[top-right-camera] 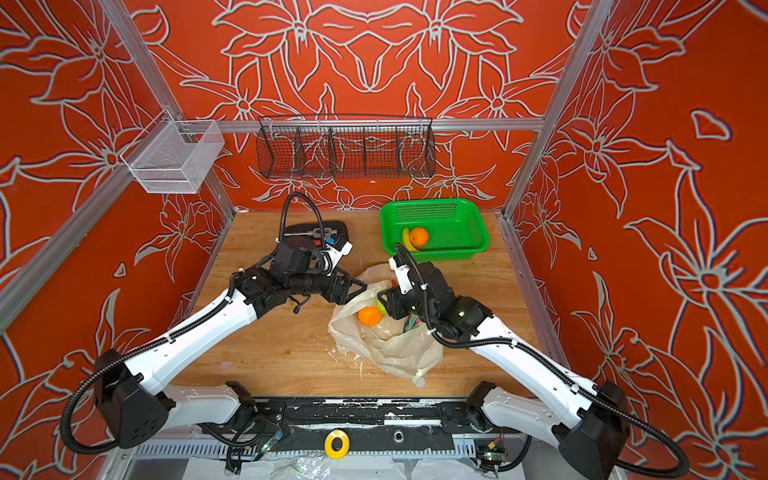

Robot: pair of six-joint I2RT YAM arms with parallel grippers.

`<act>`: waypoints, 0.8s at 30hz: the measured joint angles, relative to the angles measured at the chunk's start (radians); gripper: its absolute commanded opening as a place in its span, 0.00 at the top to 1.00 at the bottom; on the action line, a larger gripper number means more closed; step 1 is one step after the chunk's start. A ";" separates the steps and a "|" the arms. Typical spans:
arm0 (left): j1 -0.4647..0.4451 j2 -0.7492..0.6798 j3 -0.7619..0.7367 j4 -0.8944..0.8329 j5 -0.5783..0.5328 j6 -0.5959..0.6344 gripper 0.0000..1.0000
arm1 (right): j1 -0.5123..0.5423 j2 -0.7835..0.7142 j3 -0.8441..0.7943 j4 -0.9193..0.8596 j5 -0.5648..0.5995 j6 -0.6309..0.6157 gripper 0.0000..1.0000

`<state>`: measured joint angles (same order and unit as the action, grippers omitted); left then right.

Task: Untie the knot of the plastic bag and take out the fruit
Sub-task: 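Lift the pale green fruit out of the bag toward the green basket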

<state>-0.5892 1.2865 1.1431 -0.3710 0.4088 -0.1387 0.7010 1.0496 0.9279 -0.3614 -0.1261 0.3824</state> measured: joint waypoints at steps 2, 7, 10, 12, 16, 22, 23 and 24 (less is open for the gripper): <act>0.000 -0.007 -0.006 0.012 0.010 0.003 0.10 | -0.026 -0.005 0.033 0.001 -0.013 0.008 0.53; 0.000 -0.017 -0.014 0.020 0.024 0.008 0.00 | -0.127 -0.009 0.107 0.027 -0.034 0.045 0.53; 0.000 -0.018 -0.014 0.022 0.029 0.008 0.01 | -0.200 0.006 0.143 0.042 -0.032 0.072 0.53; 0.000 -0.018 -0.014 0.022 0.033 0.008 0.01 | -0.246 0.035 0.172 0.054 -0.028 0.091 0.53; 0.000 -0.023 -0.014 0.022 0.043 0.012 0.01 | -0.348 0.130 0.214 0.089 -0.031 0.129 0.53; 0.000 -0.037 -0.014 0.022 0.054 0.029 0.01 | -0.502 0.308 0.266 0.120 -0.033 0.174 0.54; 0.000 -0.038 -0.014 0.023 0.056 0.031 0.01 | -0.522 0.340 0.281 0.121 -0.033 0.177 0.54; 0.000 -0.038 -0.014 0.023 0.058 0.032 0.01 | -0.546 0.379 0.303 0.121 -0.032 0.178 0.54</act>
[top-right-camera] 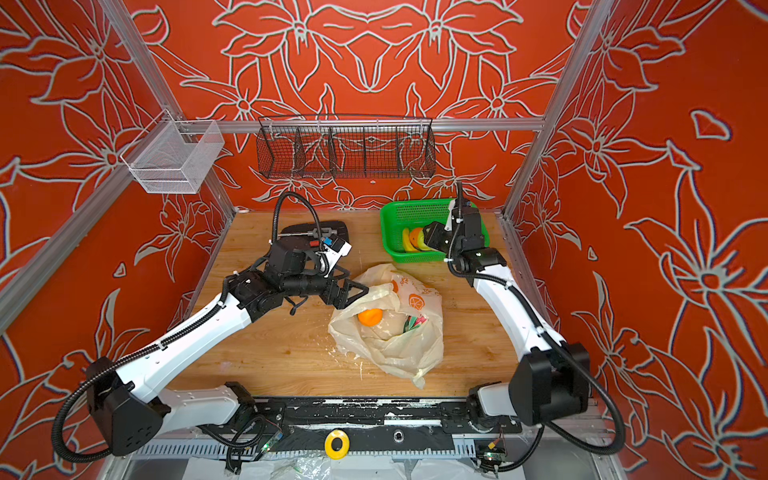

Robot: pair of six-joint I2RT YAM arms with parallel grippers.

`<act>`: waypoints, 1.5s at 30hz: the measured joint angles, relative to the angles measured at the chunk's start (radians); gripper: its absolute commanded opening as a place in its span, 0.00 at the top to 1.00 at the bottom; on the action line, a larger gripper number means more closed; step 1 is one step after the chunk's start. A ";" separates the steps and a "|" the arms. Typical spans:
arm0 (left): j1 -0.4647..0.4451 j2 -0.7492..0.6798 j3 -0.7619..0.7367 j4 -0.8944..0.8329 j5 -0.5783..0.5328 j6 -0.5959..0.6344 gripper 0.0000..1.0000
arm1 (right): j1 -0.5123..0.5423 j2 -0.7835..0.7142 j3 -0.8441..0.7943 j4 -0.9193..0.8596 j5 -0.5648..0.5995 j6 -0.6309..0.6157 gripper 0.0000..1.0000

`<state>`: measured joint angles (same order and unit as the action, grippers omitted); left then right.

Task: Untie the knot of the plastic bag and take out the fruit
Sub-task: 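Lift the pale green fruit out of the bag toward the green basket, then lower the pale green fruit into the green basket and open the right gripper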

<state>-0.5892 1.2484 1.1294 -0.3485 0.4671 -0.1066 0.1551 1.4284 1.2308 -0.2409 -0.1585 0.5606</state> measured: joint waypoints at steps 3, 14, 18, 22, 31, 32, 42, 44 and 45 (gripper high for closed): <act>0.000 0.000 0.000 -0.001 0.004 0.003 0.01 | -0.056 0.111 0.067 0.002 0.002 0.000 0.54; 0.000 0.000 0.000 -0.001 0.008 0.007 0.01 | -0.140 0.549 0.441 -0.065 0.027 -0.023 0.54; 0.000 0.000 0.000 -0.002 0.008 0.008 0.01 | -0.140 0.677 0.570 -0.130 0.057 -0.033 0.54; 0.000 0.000 0.000 -0.001 0.006 0.011 0.01 | -0.144 0.791 0.678 -0.205 0.068 -0.034 0.54; -0.001 0.000 0.000 -0.002 0.005 0.014 0.01 | -0.148 0.906 0.768 -0.310 0.071 -0.033 0.45; -0.001 0.000 0.000 -0.002 0.005 0.015 0.01 | -0.148 0.906 0.777 -0.315 0.070 -0.034 0.40; -0.011 0.000 0.000 -0.003 0.000 0.021 0.01 | -0.148 0.898 0.836 -0.387 0.066 -0.030 0.22; -0.015 0.000 0.000 -0.006 -0.006 0.021 0.01 | -0.148 0.874 0.824 -0.391 0.065 -0.030 0.22; -0.019 0.000 0.000 -0.009 -0.012 0.022 0.01 | -0.148 0.848 0.805 -0.391 0.064 -0.030 0.22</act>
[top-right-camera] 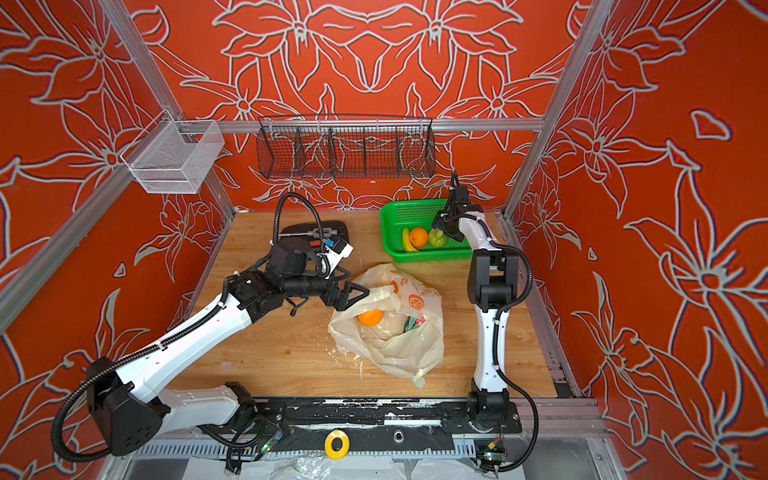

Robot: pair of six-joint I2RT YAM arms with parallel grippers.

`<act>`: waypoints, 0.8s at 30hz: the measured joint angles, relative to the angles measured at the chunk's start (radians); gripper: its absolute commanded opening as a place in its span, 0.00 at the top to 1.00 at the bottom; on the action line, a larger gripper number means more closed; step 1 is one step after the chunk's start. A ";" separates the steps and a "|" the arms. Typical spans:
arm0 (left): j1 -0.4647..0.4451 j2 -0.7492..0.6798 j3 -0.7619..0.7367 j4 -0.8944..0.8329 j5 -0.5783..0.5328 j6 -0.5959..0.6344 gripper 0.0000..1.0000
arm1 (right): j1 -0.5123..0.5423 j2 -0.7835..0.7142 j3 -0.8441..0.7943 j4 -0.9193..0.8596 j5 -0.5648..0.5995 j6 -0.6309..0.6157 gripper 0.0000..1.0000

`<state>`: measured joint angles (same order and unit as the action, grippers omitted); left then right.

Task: Untie the knot of the plastic bag and take out the fruit
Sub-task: 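Lower the pale green fruit into the green basket and open the right gripper, then raise the right gripper from the basket and move it back over the bag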

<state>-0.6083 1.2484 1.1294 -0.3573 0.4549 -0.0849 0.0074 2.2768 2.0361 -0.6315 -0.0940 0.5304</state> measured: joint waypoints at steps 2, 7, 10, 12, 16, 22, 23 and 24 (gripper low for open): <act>-0.006 0.000 0.000 -0.003 -0.011 0.001 0.01 | 0.000 -0.067 -0.045 0.005 -0.002 -0.001 0.21; -0.013 0.013 0.002 -0.018 -0.037 0.003 0.01 | 0.000 -0.325 -0.214 0.060 -0.027 0.001 0.18; -0.015 0.032 0.002 -0.027 -0.053 0.003 0.01 | 0.004 -0.508 -0.330 0.114 -0.047 0.004 0.18; -0.016 0.048 0.007 -0.043 -0.064 0.003 0.01 | 0.008 -0.632 -0.413 0.150 -0.061 0.004 0.17; -0.016 0.082 0.031 -0.070 -0.082 0.003 0.01 | 0.036 -0.850 -0.567 0.205 -0.089 0.002 0.17; -0.022 0.130 0.067 -0.103 -0.103 0.011 0.01 | 0.160 -1.099 -0.736 0.210 -0.129 -0.031 0.17; -0.026 0.136 0.068 -0.109 -0.105 0.014 0.01 | 0.193 -1.128 -0.752 0.206 -0.136 -0.042 0.17; -0.029 0.142 0.069 -0.115 -0.109 0.016 0.01 | 0.229 -1.152 -0.767 0.202 -0.143 -0.053 0.17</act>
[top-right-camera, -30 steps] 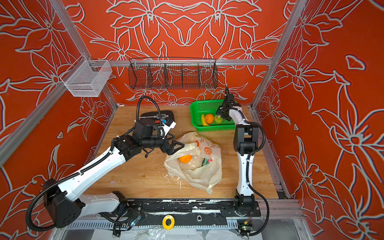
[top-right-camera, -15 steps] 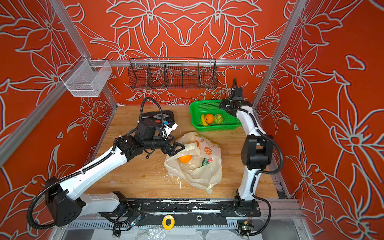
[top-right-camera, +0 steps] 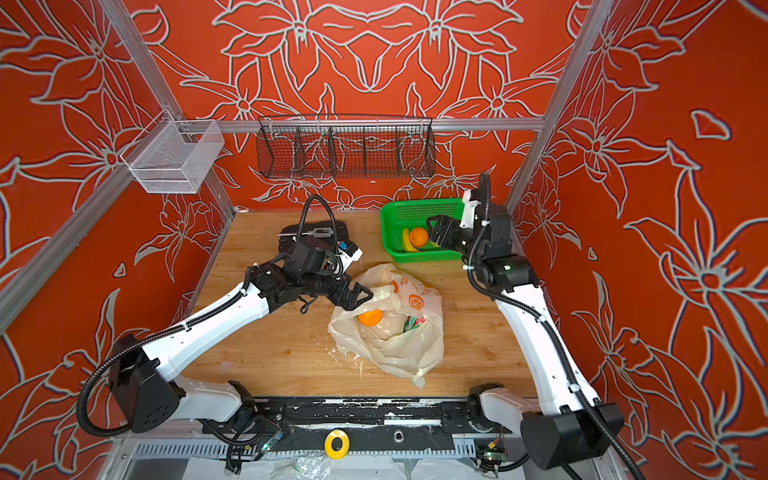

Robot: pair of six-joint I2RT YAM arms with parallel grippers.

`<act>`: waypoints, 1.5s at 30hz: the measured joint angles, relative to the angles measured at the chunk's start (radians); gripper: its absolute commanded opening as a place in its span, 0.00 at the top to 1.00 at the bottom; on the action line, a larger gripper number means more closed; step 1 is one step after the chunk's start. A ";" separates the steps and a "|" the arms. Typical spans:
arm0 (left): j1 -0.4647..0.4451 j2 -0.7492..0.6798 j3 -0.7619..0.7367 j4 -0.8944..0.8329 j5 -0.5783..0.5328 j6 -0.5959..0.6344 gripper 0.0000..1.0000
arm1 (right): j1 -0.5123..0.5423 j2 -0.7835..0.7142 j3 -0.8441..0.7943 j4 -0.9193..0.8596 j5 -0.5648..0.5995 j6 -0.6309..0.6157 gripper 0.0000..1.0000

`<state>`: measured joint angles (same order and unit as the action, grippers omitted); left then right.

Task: Untie the knot of the plastic bag and take out the fruit
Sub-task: 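Raise the right gripper from the basket and move it back over the bag, then reach the right gripper into the bag toward an orange while left holds bag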

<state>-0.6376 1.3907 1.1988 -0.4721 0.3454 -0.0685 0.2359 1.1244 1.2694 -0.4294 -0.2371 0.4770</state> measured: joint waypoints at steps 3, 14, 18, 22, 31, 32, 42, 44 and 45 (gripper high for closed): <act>-0.021 0.023 0.006 -0.017 -0.021 0.004 0.00 | 0.090 -0.050 -0.043 -0.016 -0.024 -0.030 0.19; -0.116 0.109 0.030 -0.073 -0.132 0.045 0.19 | 0.329 -0.119 -0.214 -0.141 -0.019 -0.043 0.22; -0.115 0.125 0.040 -0.086 -0.174 0.046 0.37 | 0.393 -0.167 -0.265 -0.169 0.005 -0.024 0.23; -0.114 0.159 0.069 -0.099 -0.192 0.028 0.62 | 0.435 -0.194 -0.304 -0.193 0.053 -0.024 0.24; -0.082 0.191 0.094 -0.130 -0.195 -0.010 1.00 | 0.549 -0.148 -0.361 -0.182 0.077 -0.031 0.28; -0.075 0.191 0.099 -0.132 -0.194 -0.015 1.00 | 0.569 -0.134 -0.374 -0.163 0.074 -0.029 0.29; -0.053 0.187 0.103 -0.126 -0.192 -0.044 1.00 | 0.761 0.058 -0.529 0.005 0.048 0.048 0.35; -0.050 0.181 0.100 -0.123 -0.192 -0.050 1.00 | 0.784 0.095 -0.536 0.032 0.034 0.060 0.36; -0.048 0.177 0.097 -0.120 -0.192 -0.053 1.00 | 0.793 0.113 -0.538 0.047 0.029 0.066 0.36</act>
<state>-0.6861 1.5673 1.2957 -0.5919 0.1532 -0.1211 1.0290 1.2369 0.7311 -0.3820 -0.2085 0.5434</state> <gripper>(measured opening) 0.048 0.645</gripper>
